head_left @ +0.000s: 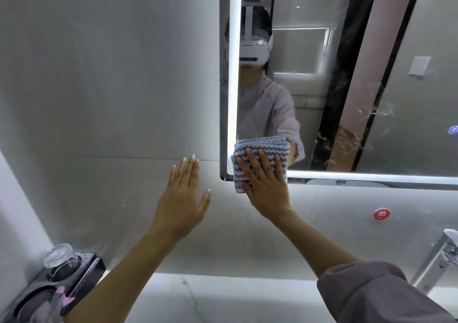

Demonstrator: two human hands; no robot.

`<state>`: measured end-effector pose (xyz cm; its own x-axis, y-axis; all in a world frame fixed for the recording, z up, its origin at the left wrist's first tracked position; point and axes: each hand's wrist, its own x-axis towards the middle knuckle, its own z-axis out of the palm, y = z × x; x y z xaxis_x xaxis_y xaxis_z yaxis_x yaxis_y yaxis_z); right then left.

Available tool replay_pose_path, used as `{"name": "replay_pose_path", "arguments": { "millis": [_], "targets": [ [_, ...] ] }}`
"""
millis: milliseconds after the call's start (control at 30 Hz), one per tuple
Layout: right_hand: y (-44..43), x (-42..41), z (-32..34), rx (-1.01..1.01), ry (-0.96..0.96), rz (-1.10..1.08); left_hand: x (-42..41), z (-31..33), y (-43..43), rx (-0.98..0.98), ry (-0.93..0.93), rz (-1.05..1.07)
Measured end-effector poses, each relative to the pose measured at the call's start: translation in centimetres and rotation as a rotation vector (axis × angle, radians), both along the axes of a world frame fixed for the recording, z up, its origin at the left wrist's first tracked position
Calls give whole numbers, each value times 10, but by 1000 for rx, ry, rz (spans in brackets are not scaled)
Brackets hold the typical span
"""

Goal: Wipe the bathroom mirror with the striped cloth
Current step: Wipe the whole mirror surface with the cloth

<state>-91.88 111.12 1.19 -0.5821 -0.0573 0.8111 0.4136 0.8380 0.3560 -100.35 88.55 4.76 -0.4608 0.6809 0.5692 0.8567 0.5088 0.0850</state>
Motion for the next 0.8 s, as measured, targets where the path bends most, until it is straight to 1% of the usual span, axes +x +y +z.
{"name": "replay_pose_path", "arguments": {
  "millis": [267, 400, 533, 633, 800],
  "targets": [
    [-32, -31, 3, -60, 33, 11, -5, -4, 4, -18, 17, 31],
    [-46, -47, 4, -39, 60, -23, -9, -5, 0, -14, 34, 37],
    [-46, -49, 5, -33, 80, -1, -16, -4, -6, -20, 32, 51],
    [-42, -45, 6, -15, 55, 24, -17, -1, -11, -35, 41, 65],
    [-35, -37, 7, -45, -3, 65, -13, -1, -16, -60, 44, 70]
  ]
}}
